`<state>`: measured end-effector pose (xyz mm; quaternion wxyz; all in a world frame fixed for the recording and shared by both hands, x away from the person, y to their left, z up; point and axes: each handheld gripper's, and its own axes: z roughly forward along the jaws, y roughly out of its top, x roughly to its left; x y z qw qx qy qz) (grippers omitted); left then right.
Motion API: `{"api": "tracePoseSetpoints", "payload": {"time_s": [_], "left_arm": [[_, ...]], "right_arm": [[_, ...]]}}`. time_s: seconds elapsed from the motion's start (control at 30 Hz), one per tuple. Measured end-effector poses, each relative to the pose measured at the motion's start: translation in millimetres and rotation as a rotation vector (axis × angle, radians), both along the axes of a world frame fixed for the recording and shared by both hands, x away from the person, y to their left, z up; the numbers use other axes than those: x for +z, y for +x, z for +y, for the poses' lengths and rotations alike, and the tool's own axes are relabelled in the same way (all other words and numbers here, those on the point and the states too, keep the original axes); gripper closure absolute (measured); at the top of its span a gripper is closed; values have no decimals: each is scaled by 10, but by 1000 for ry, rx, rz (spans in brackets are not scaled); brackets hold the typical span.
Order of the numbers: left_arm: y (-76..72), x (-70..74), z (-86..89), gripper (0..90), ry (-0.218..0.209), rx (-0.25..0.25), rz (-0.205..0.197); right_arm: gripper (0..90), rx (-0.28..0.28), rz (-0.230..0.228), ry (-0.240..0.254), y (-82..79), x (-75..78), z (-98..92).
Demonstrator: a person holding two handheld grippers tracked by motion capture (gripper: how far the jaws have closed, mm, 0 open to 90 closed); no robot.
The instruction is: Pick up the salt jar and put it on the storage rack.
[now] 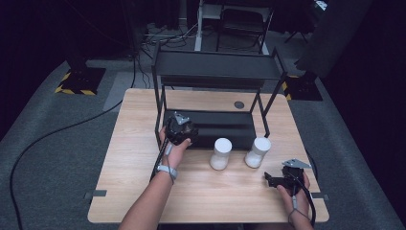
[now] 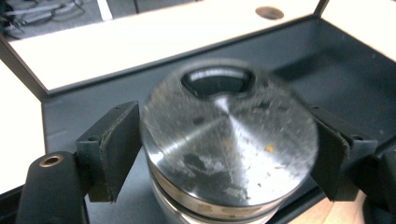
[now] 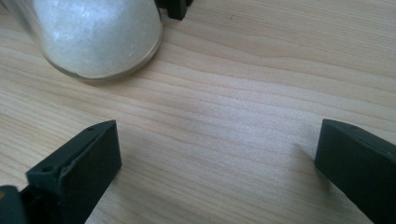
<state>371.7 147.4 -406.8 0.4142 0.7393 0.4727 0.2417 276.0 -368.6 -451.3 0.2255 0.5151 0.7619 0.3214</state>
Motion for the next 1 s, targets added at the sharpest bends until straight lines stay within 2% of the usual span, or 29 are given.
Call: {"api": "tracePoseSetpoints", "payload": {"time_s": [0.17, 0.43, 0.73, 0.83, 1.0], "left_arm": [[-93, 44, 8, 166, -3, 5, -38], [-267, 138, 47, 159, -37, -12, -86], [-483, 290, 124, 150, -24, -32, -109], [-548, 337, 154, 143, -15, -37, -101], [-696, 371, 232, 138, -2, -36, -114]], "right_arm": [[1, 0, 0, 0, 0, 0, 0], [1, -1, 0, -1, -1, 0, 9], [0, -2, 2, 0, 3, 2, 13], [0, -2, 2, 0, 4, 3, 12], [0, -2, 2, 0, 4, 3, 12]]}}
